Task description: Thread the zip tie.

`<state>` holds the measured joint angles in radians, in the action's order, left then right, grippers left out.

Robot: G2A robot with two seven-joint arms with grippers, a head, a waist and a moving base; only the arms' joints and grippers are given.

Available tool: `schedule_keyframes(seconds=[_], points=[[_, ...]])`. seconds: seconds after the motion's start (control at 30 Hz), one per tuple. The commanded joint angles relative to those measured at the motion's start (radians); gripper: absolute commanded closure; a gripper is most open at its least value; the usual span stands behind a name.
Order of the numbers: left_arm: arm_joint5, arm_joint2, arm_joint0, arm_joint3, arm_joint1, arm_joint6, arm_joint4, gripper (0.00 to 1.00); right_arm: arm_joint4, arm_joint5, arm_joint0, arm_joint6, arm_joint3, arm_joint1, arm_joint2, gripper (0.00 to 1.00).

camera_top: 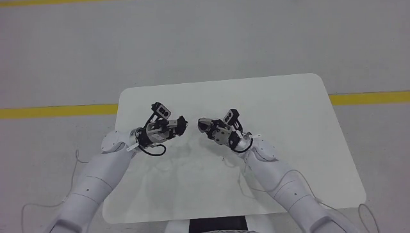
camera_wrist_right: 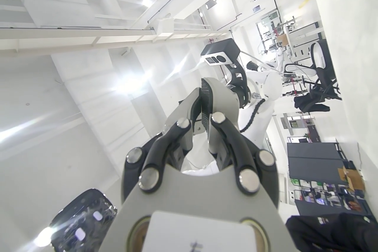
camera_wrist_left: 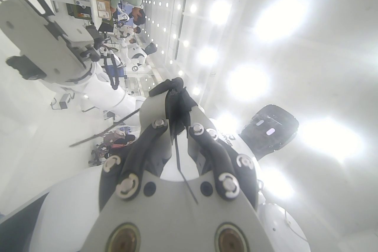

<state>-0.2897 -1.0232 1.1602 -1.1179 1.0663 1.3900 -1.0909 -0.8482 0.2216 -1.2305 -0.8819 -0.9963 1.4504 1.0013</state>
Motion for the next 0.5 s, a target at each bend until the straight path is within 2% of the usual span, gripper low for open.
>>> schedule_keyframes(seconds=[0.0,0.2,0.27,0.4,0.47], points=[[0.000,0.000,0.000,0.000,0.000,0.000,0.000,1.00,-0.003,0.001,0.000,-0.001,0.006,0.000,0.003,1.00],[0.000,0.000,0.000,0.000,0.000,0.000,0.000,1.00,-0.036,0.018,-0.001,-0.018,0.038,-0.002,0.031,1.00],[0.000,0.000,0.000,0.000,0.000,0.000,0.000,1.00,-0.052,0.038,-0.004,-0.037,0.046,-0.005,0.046,1.00],[0.000,0.000,0.000,0.000,0.000,0.000,0.000,1.00,-0.100,0.118,-0.027,-0.121,0.041,-0.013,0.099,1.00],[0.000,0.000,0.000,0.000,0.000,0.000,0.000,1.00,-0.106,0.118,-0.042,-0.155,0.023,-0.019,0.135,1.00]])
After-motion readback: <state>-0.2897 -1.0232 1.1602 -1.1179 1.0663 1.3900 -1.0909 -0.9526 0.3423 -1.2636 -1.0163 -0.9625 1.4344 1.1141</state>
